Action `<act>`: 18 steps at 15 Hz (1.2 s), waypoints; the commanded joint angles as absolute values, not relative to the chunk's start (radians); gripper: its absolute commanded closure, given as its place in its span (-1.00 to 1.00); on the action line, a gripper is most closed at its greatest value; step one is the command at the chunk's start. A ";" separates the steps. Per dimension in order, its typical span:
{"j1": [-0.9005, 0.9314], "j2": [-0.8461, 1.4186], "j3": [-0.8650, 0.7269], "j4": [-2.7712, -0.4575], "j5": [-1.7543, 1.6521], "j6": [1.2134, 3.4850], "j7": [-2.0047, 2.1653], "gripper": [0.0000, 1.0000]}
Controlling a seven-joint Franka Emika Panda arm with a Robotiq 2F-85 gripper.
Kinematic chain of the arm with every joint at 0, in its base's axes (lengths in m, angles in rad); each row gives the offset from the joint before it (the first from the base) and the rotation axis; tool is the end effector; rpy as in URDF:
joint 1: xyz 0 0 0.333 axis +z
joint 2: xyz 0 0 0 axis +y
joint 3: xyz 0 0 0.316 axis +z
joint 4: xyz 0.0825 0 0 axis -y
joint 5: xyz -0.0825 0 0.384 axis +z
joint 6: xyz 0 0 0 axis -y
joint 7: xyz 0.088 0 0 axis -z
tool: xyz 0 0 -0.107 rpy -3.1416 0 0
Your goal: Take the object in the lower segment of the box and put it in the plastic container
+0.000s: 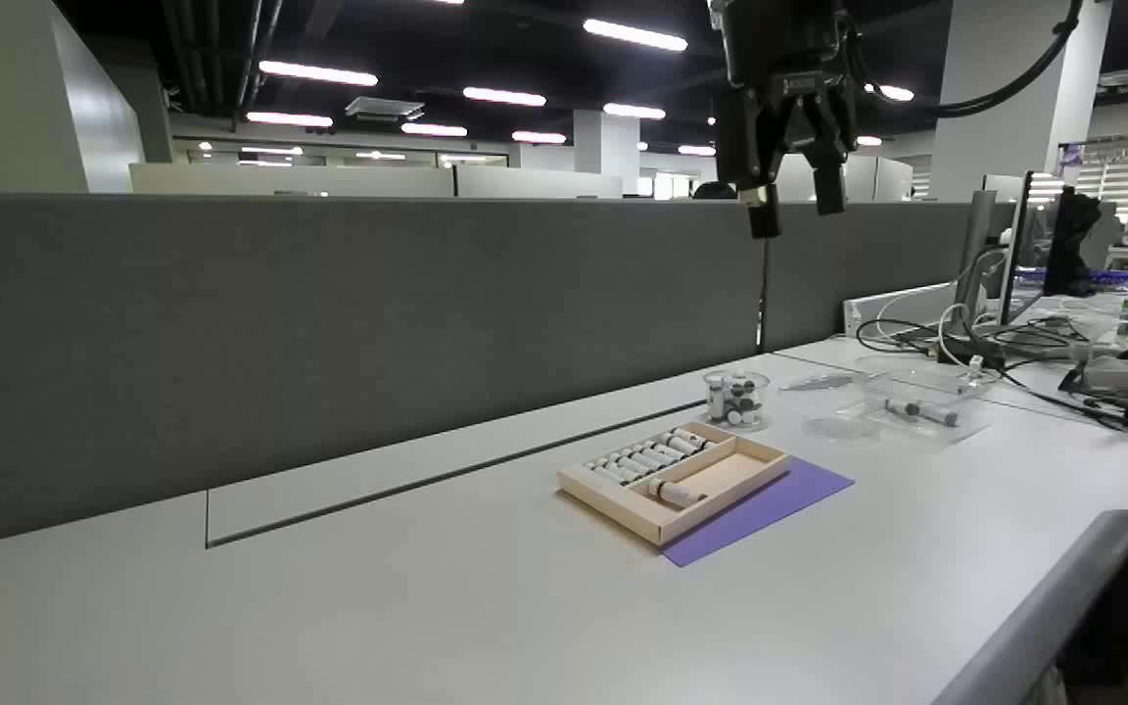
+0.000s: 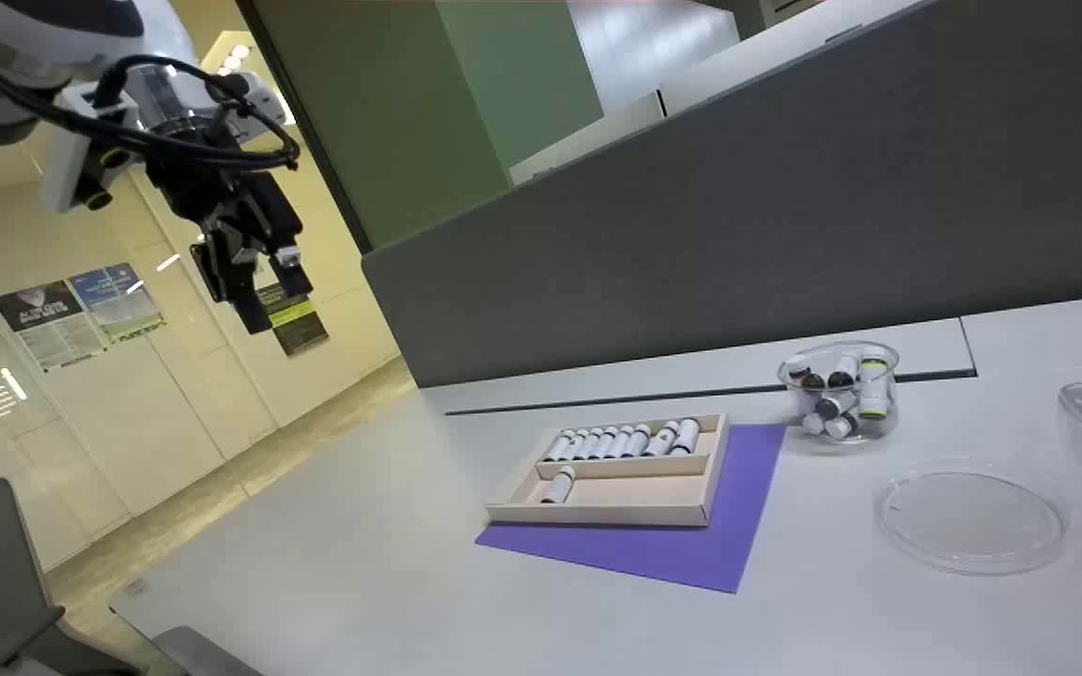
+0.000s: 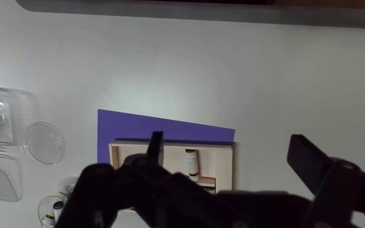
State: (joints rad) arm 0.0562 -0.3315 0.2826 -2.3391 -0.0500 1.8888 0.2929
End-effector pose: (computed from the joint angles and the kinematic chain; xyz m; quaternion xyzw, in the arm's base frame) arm 0.4094 0.1448 0.4489 0.9952 0.0219 -0.0419 0.0852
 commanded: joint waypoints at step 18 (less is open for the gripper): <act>0.083 -0.063 0.180 -2.250 -0.059 2.117 0.051 -1.00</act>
